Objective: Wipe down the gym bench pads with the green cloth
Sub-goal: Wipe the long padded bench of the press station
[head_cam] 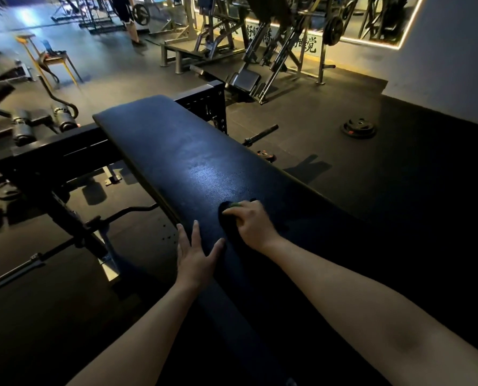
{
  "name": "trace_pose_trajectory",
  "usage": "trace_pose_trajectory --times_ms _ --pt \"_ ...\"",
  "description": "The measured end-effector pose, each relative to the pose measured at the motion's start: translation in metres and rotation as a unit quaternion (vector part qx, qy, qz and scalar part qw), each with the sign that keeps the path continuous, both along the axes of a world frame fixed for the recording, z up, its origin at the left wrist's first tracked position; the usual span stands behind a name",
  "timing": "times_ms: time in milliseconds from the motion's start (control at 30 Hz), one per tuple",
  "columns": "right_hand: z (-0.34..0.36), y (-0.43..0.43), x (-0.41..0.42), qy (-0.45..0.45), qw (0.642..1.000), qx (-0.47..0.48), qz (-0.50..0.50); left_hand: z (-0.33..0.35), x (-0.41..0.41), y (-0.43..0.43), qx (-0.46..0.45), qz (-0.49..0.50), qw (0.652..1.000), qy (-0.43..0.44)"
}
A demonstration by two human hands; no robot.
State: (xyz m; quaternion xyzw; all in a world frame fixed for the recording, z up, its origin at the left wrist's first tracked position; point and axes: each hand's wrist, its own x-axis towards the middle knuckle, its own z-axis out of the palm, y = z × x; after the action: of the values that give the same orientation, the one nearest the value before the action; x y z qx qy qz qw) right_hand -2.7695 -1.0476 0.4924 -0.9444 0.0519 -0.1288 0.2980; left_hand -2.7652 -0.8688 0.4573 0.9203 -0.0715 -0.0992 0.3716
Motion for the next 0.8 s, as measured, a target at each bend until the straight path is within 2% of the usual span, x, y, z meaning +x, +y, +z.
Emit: trace_pose_trajectory --times_ms 67,133,167,267,400,500,567,667,800 --pt "0.003 -0.033 0.001 -0.01 0.993 -0.008 -0.119 -0.002 -0.001 -0.001 -0.042 0.0 0.999 0.02" --pt "0.005 -0.056 -0.003 0.028 0.974 -0.02 -0.225 -0.002 -0.003 -0.002 -0.064 -0.002 0.998 0.027" --pt "0.004 -0.06 -0.003 0.052 0.968 -0.015 -0.247 -0.003 -0.002 -0.001 -0.072 -0.003 0.997 0.027" --pt "0.002 -0.037 0.005 0.061 0.972 -0.002 -0.225 -0.004 -0.002 0.0 -0.08 -0.004 0.996 0.025" --pt "-0.003 0.023 0.02 0.035 0.994 0.009 -0.103 0.002 0.006 0.002 -0.044 0.005 0.999 0.011" --pt "-0.001 0.038 0.026 0.035 0.999 0.015 -0.035 0.011 0.016 0.004 -0.009 0.0 1.0 0.004" --pt "0.003 0.027 0.036 0.022 0.998 0.0 -0.054 0.011 0.018 0.005 -0.002 -0.007 1.0 0.013" --pt "0.011 -0.01 0.052 0.027 0.986 -0.036 -0.159 0.005 0.013 0.005 -0.018 -0.019 0.999 0.044" --pt "0.012 -0.036 0.071 0.072 0.966 0.003 -0.25 0.002 0.016 0.005 -0.041 -0.02 0.997 0.06"
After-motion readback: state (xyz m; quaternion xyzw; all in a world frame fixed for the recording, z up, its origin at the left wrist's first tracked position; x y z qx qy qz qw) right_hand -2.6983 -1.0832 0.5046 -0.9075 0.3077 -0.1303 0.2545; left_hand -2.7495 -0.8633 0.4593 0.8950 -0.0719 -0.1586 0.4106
